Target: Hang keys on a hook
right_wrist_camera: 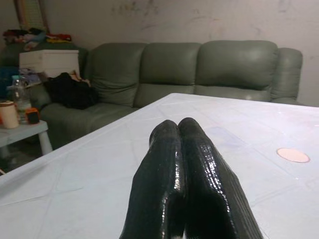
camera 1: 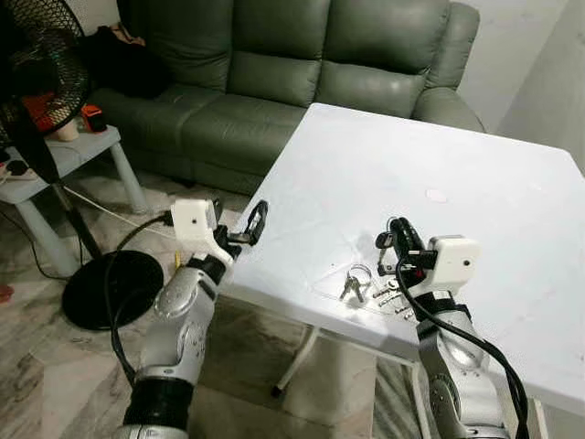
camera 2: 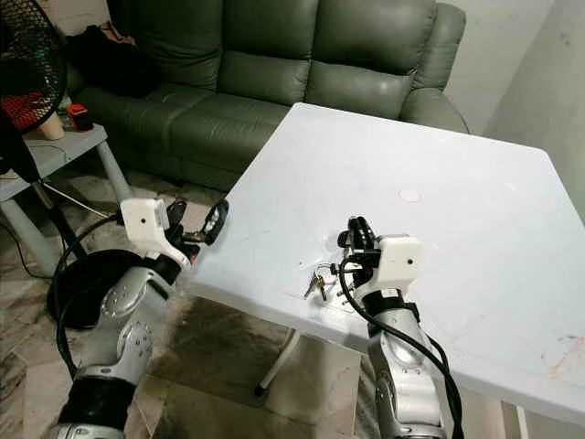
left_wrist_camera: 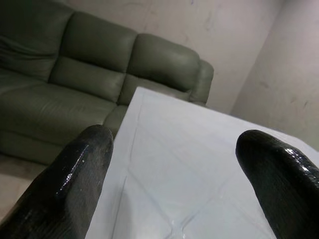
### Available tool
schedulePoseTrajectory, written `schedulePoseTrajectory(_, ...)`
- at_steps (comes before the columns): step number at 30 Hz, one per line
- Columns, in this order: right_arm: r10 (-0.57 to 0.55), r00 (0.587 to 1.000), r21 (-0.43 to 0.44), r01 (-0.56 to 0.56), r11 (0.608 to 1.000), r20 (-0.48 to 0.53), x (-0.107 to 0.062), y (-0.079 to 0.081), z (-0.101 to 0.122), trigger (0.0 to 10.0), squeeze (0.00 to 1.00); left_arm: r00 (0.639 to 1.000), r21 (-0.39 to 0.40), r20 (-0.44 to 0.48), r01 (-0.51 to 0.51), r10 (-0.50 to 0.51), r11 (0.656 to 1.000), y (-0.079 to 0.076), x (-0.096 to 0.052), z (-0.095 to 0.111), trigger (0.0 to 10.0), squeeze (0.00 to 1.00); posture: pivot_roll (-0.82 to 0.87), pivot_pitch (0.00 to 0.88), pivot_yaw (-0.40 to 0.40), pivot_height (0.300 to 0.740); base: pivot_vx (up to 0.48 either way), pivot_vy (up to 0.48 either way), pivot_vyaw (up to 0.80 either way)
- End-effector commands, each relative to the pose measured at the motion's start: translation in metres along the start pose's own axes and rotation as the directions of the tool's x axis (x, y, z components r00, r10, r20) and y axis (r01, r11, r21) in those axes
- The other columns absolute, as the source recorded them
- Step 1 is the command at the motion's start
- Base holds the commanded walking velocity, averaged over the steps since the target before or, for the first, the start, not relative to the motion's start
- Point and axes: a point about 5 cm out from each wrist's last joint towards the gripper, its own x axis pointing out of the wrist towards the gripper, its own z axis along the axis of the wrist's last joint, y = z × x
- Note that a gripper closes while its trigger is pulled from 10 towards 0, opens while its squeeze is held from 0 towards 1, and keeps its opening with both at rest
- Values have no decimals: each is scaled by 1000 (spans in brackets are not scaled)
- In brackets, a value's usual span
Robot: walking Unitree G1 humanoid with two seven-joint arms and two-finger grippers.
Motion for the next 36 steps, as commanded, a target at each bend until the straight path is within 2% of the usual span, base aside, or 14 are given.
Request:
schedulePoseTrajectory(1,-16,1000,-20,17,1000,13,4,-3,7,10000,0,1000,13,-3,2,-2,1000,0,2,0,10000,0,50,0,-48,740,0,0,0)
schedulePoseTrajectory(4,-24,1000,-57,23,998,-12,5,-2,6,10000,0,1000,15,-3,-2,2,1000,0,1,-1,10000,0,48,0,-43,740,0,0,0)
schedulePoseTrajectory(12,-34,999,-61,33,998,-15,8,-7,8,10000,0,999,25,7,-47,47,999,6,-1,0,10000,0,54,0,-49,740,0,0,-800)
schedulePoseTrajectory(23,-36,999,-73,34,997,-22,11,-7,8,10000,0,999,37,16,-51,51,998,6,3,2,10000,0,52,0,-52,740,0,0,-800)
schedulePoseTrajectory(31,-30,999,-74,28,997,-26,10,-6,7,10000,0,999,30,-2,-48,48,998,6,4,-1,10000,0,52,0,-52,740,0,0,-800)
schedulePoseTrajectory(36,-25,999,-76,23,997,-31,9,-5,6,10000,0,998,18,-19,-66,66,998,6,5,-4,10000,0,50,0,-54,740,0,241,-800)
